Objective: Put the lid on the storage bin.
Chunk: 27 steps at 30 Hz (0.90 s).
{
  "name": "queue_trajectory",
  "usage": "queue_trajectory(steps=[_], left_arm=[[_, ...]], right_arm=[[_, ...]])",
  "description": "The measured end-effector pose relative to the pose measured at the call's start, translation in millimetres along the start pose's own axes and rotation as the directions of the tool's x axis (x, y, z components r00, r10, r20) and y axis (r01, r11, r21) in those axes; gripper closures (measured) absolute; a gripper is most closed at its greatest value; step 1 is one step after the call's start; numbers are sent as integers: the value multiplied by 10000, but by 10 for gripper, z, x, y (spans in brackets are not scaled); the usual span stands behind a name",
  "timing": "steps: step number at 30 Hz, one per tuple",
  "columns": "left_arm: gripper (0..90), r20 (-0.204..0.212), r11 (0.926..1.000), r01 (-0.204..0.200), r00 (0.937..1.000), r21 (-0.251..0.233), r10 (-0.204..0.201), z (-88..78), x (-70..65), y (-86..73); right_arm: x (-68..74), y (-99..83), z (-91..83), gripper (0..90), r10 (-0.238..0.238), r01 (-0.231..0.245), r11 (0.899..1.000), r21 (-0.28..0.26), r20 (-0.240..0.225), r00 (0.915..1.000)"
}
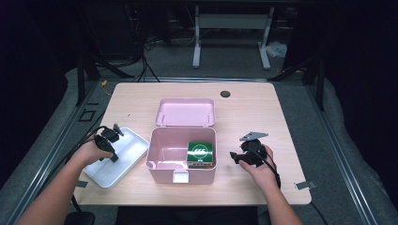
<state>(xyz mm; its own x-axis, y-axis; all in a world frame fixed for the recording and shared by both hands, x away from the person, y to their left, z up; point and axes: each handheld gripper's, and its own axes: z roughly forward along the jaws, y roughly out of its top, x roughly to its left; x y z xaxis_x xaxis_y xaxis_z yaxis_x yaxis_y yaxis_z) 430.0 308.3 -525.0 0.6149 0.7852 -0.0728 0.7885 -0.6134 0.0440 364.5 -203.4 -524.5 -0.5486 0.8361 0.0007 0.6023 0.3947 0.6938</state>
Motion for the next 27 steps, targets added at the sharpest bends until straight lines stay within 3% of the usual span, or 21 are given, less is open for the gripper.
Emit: queue_trajectory(steps=[7,13,21,27], left_arm=[[888,-109,9998,51,9999,187,-49,-15,17,7],[892,105,9999,17,9999,118,-18,-97,44,6],[892,48,9998,-182,9998,-128,182,-364,61,-16],[892,-115,9979,-581,9983,-295,578,-566,60,-38]], right_arm=[[-2,-3,6,408,4,-4,10000,13,-32,10000],[-7,-4,7,408,7,-7,10000,25,-17,10000],[-6,-5,3,408,19,-19,10000,37,15,10000],[-13,-4,-2,408,-33,33,10000,-9,13,10000]])
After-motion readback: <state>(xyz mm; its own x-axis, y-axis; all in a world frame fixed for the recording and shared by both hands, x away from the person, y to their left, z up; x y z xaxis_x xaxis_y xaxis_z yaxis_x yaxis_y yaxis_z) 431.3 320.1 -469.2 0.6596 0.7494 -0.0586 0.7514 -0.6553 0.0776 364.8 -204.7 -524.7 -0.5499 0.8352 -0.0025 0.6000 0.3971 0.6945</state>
